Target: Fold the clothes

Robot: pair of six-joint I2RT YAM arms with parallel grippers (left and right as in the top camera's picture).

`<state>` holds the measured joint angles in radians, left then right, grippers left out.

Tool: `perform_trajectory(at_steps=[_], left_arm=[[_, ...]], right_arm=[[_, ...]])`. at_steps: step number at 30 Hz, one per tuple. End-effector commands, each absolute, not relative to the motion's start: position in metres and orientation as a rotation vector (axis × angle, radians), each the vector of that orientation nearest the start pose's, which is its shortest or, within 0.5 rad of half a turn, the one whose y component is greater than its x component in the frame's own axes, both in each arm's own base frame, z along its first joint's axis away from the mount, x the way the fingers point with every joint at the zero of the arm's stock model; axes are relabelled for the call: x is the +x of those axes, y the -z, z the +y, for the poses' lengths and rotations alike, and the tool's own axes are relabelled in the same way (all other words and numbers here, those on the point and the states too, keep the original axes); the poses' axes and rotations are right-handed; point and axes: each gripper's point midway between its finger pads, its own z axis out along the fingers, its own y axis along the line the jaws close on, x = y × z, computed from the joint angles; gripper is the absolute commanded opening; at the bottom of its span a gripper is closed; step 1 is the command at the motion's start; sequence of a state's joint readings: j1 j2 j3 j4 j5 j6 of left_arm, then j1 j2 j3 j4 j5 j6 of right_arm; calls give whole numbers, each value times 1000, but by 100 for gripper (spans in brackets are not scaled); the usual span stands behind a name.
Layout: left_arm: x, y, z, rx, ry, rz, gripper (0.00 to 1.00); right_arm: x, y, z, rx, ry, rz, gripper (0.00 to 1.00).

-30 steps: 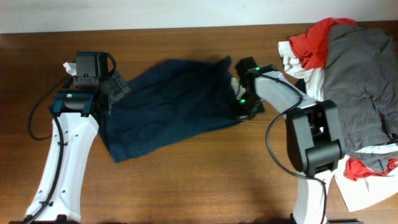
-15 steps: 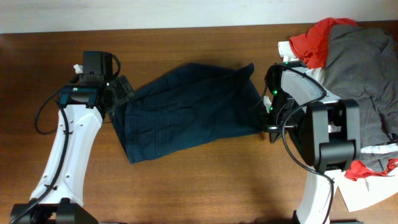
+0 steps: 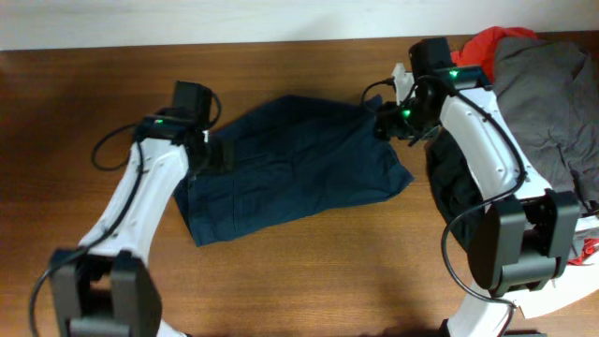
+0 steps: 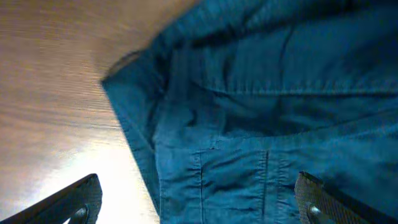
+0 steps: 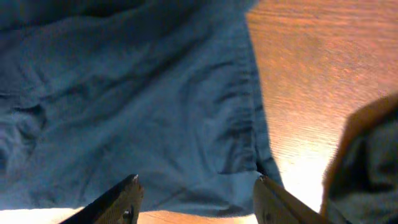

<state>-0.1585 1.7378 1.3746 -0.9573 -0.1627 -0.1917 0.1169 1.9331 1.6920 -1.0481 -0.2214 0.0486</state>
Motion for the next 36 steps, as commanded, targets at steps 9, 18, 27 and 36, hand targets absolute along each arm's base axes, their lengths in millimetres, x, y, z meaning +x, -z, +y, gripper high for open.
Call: perform_trajectory(at_steps=[9, 18, 27, 36], left_arm=[[390, -65, -36, 240, -202, 2920, 99], [408, -58, -50, 341, -110, 2861, 76], [412, -61, -45, 270, -118, 2863, 1], [433, -134, -41, 103, -89, 2725, 1]], right_arm=[[426, -135, 100, -234, -391, 2823, 64], [426, -135, 100, -234, -391, 2821, 63], [444, -142, 103, -243, -391, 2742, 57], [493, -167, 116, -231, -423, 2514, 56]])
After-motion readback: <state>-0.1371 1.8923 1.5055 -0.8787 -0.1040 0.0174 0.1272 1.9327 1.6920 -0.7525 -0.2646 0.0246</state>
